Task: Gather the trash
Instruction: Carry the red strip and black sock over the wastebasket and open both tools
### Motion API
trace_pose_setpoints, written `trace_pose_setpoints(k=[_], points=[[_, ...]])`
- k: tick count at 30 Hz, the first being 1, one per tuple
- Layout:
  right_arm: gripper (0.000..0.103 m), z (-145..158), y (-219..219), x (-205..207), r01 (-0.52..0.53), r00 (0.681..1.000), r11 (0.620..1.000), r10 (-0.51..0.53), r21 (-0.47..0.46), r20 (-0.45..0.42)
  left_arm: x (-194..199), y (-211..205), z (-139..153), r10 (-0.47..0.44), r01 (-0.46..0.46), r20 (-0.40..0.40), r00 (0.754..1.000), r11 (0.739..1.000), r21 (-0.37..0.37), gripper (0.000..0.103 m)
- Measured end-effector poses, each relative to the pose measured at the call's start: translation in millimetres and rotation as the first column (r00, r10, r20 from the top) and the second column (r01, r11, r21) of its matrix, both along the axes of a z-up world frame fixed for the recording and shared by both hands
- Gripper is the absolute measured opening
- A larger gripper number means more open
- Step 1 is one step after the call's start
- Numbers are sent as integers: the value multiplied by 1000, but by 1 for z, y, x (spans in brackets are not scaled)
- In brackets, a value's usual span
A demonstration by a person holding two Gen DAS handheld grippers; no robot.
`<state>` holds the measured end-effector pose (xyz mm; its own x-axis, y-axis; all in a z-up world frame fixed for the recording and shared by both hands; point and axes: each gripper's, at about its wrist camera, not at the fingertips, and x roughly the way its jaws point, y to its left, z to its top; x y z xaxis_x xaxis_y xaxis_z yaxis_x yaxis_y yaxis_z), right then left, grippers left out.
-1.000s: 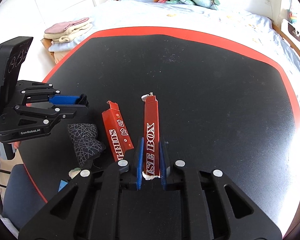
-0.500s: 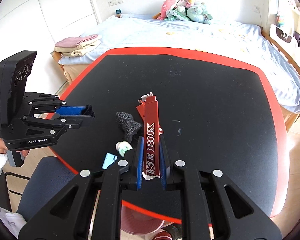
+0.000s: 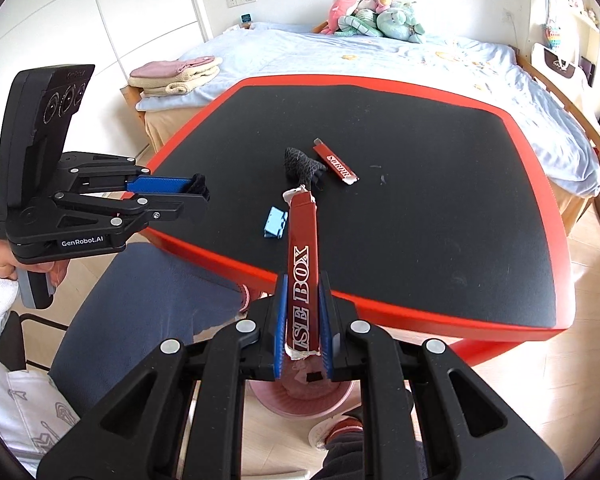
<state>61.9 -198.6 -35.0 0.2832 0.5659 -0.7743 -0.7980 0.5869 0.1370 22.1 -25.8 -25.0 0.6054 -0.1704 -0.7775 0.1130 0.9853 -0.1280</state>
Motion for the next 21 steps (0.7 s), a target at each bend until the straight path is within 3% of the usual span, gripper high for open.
trace_pose_setpoints(k=[12,21], points=[[13,-18,-19,-36,9,999,1000,-10,-17,-50,-31,-28,-22,-41,40,-49,998,999,-20,21],[13,-20,-21,-43,3,998,1000,-4,-9,-59,-38,-34,-22,-51,50,-50,997,999,-20,21]])
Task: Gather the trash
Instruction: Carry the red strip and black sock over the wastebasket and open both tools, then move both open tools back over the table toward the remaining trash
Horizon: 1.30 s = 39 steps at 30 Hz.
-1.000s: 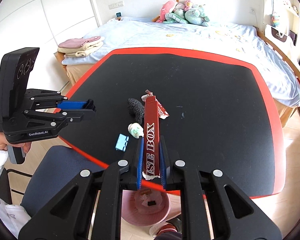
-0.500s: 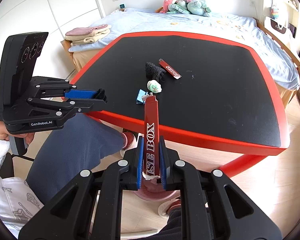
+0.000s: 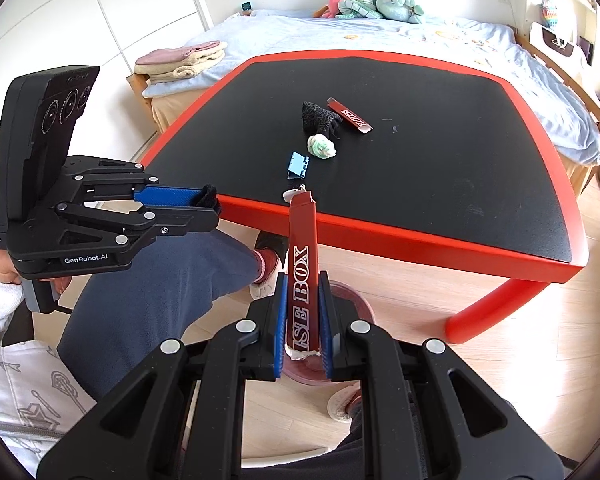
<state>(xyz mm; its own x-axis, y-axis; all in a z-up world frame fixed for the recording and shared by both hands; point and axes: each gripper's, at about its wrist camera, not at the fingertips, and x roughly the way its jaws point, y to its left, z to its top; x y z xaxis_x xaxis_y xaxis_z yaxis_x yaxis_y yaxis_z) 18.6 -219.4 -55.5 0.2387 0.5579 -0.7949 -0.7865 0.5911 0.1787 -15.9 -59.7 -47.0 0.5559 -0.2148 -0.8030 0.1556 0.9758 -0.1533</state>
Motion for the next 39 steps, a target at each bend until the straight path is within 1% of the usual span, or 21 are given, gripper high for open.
trace_pose_setpoints(k=[5,7,8,9,10,11,12,13,14,16,18,19,21,24,39], points=[[14,-4,0,1,-11,1000,1000,11,0,-8,-1,-3,0,-1,1,-5,1000,1000,-4,21],[15,-6,0,1,-18,1000,1000,18,-1,-15,-1,-5,-1,-5,5,-14,1000,1000,-1,24],[20,-7,1,0,-18,1000,1000,18,-7,-11,0,-5,-2,-3,3,-14,1000,1000,-1,27],[39,-8,1,0,-13,1000,1000,13,-17,-4,1,-4,-3,1,-1,-18,1000,1000,-3,39],[52,-9,0,1,-5,1000,1000,5,-21,3,2,-3,-4,9,-9,-21,1000,1000,-6,48],[70,-9,-1,2,5,1000,1000,-5,-17,8,2,-3,-4,22,-22,-17,1000,1000,2,63],[79,-10,-2,2,15,1000,1000,-15,-11,8,2,-2,-4,31,-31,-10,999,999,11,75],[83,-10,-4,4,24,1000,1000,-24,-12,7,2,0,-4,39,-39,-7,999,999,14,80],[88,-11,-4,5,34,999,999,-34,-19,10,2,2,-4,50,-50,-2,999,999,17,88],[89,-12,-6,7,47,999,999,-47,-20,5,2,4,-4,63,-62,-2,998,998,21,89],[90,-14,-7,8,56,998,998,-56,-30,8,2,8,-5,75,-75,-8,997,997,21,94],[91,-14,-7,9,57,998,998,-57,-32,10,2,9,-5,80,-79,-8,997,997,21,95],[95,-15,-7,9,62,998,998,-62,-32,11,1,10,-6,85,-84,-10,996,996,27,95],[98,-18,-5,10,62,998,997,-62,-35,0,1,13,-8,99,-98,-17,995,995,32,95],[98,-17,-3,17,61,998,998,-61,-15,-18,5,24,-7,130,-130,-20,991,991,16,95]])
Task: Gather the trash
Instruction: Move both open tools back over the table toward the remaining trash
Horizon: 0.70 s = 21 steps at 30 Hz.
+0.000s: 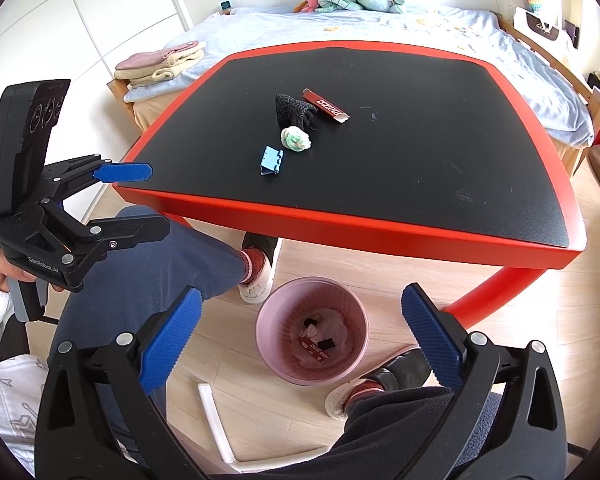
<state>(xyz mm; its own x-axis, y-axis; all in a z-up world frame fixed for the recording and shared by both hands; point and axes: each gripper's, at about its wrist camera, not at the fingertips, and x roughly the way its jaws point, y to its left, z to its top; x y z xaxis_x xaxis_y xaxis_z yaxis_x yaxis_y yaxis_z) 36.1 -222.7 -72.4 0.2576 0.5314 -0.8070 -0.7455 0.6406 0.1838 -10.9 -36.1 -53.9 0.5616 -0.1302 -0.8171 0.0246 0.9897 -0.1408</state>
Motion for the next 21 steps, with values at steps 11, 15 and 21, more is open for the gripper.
trace_pose_setpoints(k=[11,15,21], points=[[98,10,16,21,-17,1000,1000,17,25,24,24,24,10,52,-52,25,998,999,-10,95],[98,13,27,32,-34,999,999,33,28,33,40,32,12,61,-61,27,998,998,-14,95],[98,16,46,54,-61,997,998,60,12,52,66,42,13,62,-61,28,998,998,-17,95]])
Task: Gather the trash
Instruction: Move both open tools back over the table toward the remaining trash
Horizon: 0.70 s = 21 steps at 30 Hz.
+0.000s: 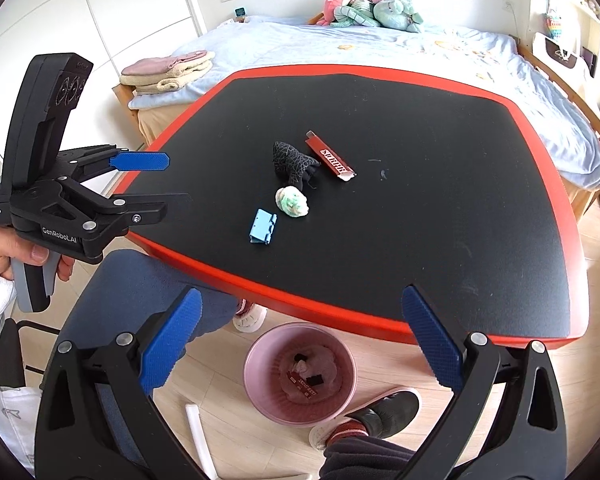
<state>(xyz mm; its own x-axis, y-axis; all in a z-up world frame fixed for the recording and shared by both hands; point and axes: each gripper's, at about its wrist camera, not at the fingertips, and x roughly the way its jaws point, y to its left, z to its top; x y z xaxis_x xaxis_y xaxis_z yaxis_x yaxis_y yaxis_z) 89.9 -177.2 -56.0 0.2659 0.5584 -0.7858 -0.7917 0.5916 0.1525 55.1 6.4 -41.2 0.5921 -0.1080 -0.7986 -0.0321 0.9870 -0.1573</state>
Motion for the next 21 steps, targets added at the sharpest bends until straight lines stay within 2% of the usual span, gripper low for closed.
trace_pose_setpoints(k=[9,18,21], points=[[98,-3,24,49,-22,999,999,24,-40,45,39,11,-12,-10,11,-28,1000,1000,7,95],[98,-29,52,95,-79,995,994,83,-76,60,66,20,-36,-20,20,-67,998,1000,-1,95],[93,-40,62,104,-116,991,990,121,-84,56,74,20,-43,-28,28,-72,997,1000,-2,95]])
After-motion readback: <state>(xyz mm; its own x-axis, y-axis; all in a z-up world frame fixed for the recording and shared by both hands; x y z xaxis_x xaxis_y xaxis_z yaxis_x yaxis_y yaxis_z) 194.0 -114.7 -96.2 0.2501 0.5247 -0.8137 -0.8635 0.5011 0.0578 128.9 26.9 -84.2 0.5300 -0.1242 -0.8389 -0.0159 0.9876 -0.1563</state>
